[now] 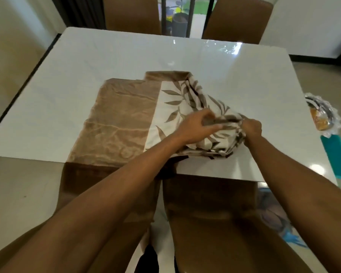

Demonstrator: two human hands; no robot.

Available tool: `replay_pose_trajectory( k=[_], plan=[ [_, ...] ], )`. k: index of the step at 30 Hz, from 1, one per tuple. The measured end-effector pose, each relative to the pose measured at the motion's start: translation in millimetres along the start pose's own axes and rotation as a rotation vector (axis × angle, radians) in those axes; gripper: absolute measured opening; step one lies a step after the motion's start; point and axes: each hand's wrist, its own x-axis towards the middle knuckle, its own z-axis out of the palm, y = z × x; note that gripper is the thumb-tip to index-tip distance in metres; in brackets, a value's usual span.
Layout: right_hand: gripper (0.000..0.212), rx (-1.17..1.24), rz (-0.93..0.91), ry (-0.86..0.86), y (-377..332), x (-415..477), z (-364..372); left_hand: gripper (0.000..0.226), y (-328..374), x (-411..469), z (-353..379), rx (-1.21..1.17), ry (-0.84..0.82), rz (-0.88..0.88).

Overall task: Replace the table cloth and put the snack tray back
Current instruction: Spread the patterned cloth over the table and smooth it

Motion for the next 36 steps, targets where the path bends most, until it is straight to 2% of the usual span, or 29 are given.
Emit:
replay_pose_trajectory(
  k=[2,5,8,10,12,15,18,20,22,24,26,28,29,32,36],
  plan=[
    [0.035,-0.144,-0.094,0.111,24.5,3.4,-6.3,0.036,-33.2,1.3,-0.9,0.136,0.030,-0.076],
    [0.037,-0.202,-0.351,0.212,32.0,-12.5,8.1,0.048,-89.9,-3.2,-9.2,0.377,0.064,-0.176],
    [0.031,-0.256,-0.662,0.043,29.1,-41.9,45.1,0.064,-142.0,-13.0,-26.7,0.580,-0.030,-0.311],
    [0.026,-0.408,-0.874,-0.084,31.4,-59.6,67.6,0.078,-166.4,-21.1,-35.1,0.639,-0.134,-0.408],
    [0.027,-0.588,-0.999,-0.152,38.8,-66.1,85.9,0.089,-173.2,-25.3,-35.5,0.684,-0.193,-0.440],
    [0.046,-0.736,-0.958,-0.112,44.6,-38.3,98.5,0.103,-164.2,-10.1,-35.3,0.636,-0.208,-0.519],
    [0.072,-0.822,-0.698,-0.037,22.6,16.2,83.1,0.121,-152.5,12.5,-34.9,0.571,-0.248,-0.642],
    [0.074,-0.776,-0.643,0.045,-4.5,53.6,62.7,0.123,-143.9,26.0,-30.4,0.568,-0.256,-0.735],
    [0.070,-0.718,-0.630,0.020,-30.6,79.3,48.5,0.117,-135.7,39.3,-21.3,0.540,-0.213,-0.774],
    [0.065,-0.652,-0.659,-0.075,-47.3,87.5,51.4,0.109,-133.4,52.8,-12.9,0.484,-0.107,-0.705],
    [0.071,-0.669,-0.719,-0.181,-47.3,83.5,58.7,0.096,-134.7,67.9,-1.8,0.488,-0.028,-0.601],
    [0.082,-0.802,-0.736,-0.314,-31.2,78.0,69.2,0.089,-136.8,79.2,5.7,0.531,-0.053,-0.559],
    [0.081,-0.878,-0.717,-0.347,-21.4,76.8,74.0,0.089,-138.7,82.0,8.4,0.553,-0.079,-0.557],
    [0.079,-0.896,-0.697,-0.272,-4.4,76.6,82.7,0.091,-148.8,80.0,12.3,0.658,-0.112,-0.546],
    [0.089,-0.846,-0.724,-0.203,-11.6,89.0,91.3,0.090,-157.4,76.8,19.1,0.706,-0.096,-0.521]
  ],
)
